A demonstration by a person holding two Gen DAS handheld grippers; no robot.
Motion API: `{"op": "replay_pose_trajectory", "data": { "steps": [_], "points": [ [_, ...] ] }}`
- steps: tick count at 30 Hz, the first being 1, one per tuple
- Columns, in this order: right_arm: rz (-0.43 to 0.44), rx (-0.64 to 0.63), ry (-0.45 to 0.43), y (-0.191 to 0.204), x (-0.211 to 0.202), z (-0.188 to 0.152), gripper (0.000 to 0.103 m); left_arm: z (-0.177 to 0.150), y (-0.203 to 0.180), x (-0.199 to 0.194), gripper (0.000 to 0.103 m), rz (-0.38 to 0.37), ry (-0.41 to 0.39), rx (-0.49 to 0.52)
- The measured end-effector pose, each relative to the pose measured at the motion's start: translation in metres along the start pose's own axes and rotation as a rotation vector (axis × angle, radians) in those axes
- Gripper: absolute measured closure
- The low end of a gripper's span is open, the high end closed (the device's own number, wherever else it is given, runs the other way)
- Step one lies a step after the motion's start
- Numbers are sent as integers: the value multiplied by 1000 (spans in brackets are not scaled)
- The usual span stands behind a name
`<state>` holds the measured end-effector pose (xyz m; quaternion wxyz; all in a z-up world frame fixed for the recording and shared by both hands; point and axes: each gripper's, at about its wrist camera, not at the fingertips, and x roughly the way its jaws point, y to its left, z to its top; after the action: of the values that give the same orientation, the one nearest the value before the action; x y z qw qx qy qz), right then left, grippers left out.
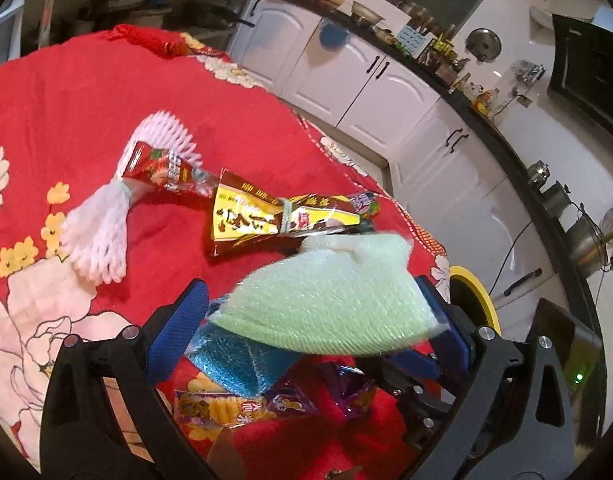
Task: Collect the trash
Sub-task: 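Grasp the green mesh sponge with the left tool while the right tool grasps a purple wrapper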
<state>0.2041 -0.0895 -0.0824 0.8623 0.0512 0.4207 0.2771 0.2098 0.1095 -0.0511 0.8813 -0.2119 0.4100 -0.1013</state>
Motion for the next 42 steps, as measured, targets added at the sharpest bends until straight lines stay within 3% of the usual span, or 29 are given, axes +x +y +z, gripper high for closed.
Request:
{"op": "replay_pose_trajectory", "data": {
  "steps": [8,12,22,42],
  "points": [
    [-7,-3,-11,-2,-6,-2,81,-3,6,3,11,-37,-1,-40],
    [-15,-10,-21,-1,-11,-3,82,-3,2,-1,24,-34,-17,-22],
    [-15,-8,-43,-2,-25,-2,84,-4,-5,-14,33,-34,-42,14],
    [-37,12,-124,-20,-73,4,88,-11,-35,-44,34,-19,-101,101]
  ]
}}
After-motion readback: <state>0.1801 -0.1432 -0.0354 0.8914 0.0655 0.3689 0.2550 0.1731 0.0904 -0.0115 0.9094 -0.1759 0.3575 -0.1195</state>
